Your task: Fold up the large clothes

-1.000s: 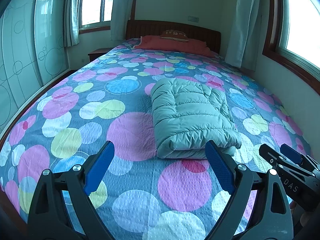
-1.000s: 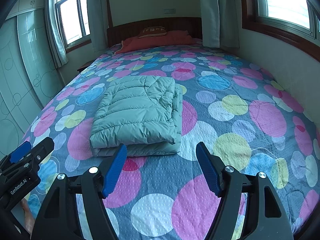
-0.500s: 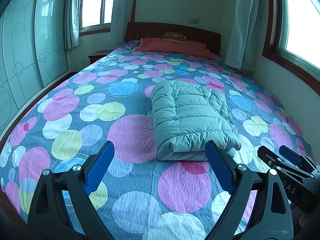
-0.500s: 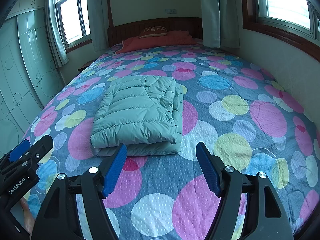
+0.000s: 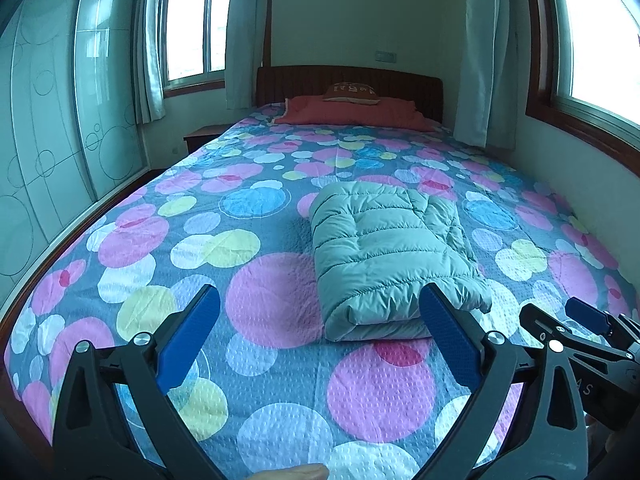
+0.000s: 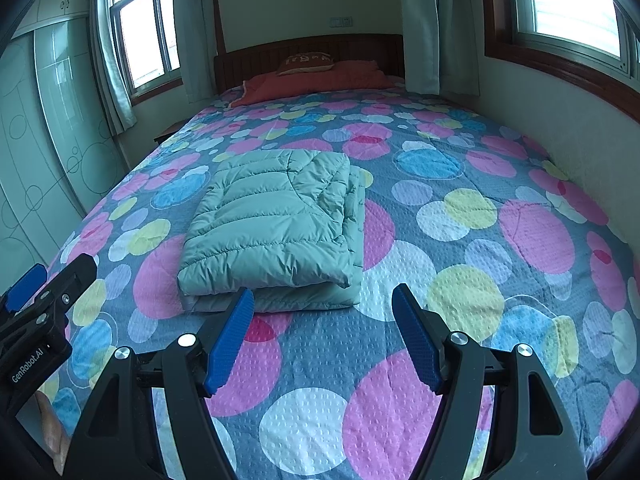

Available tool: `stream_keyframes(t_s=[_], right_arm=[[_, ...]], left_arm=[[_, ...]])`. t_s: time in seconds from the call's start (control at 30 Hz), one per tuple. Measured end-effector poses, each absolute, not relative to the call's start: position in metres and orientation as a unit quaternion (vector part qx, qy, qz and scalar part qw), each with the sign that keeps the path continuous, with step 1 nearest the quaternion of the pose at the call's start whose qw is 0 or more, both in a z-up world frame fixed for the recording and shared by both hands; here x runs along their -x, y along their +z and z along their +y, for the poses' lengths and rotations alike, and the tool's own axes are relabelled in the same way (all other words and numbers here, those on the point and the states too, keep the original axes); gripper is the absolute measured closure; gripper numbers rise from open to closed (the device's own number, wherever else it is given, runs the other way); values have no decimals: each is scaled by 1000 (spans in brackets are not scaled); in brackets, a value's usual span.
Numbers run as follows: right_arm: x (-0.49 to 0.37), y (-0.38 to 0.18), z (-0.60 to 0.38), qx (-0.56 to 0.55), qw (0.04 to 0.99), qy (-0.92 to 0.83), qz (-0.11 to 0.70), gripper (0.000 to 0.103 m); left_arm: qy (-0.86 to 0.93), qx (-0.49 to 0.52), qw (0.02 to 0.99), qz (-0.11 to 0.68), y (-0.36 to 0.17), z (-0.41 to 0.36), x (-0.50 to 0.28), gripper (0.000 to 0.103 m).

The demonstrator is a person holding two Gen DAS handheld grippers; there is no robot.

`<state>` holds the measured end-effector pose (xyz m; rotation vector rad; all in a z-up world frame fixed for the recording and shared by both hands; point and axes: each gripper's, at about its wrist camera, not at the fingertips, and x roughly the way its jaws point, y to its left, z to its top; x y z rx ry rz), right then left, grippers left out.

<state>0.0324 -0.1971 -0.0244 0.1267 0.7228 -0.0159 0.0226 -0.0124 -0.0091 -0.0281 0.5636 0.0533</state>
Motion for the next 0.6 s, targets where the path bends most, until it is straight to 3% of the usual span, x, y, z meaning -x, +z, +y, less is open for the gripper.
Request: stream_keyframes(t_s=[0.43, 0.53, 0.6], right_arm=[[-47, -43, -230, -84, 928, -10, 362, 32], [-51, -52, -264, -77, 932, -51, 352, 20], [-58, -66, -297, -70, 928, -91, 354, 20]], left_arm=[[29, 27, 953, 300, -37, 2, -47, 2], [66, 9, 945, 321, -51, 25, -65, 2], [111, 12, 937, 331, -66, 53, -80, 2]])
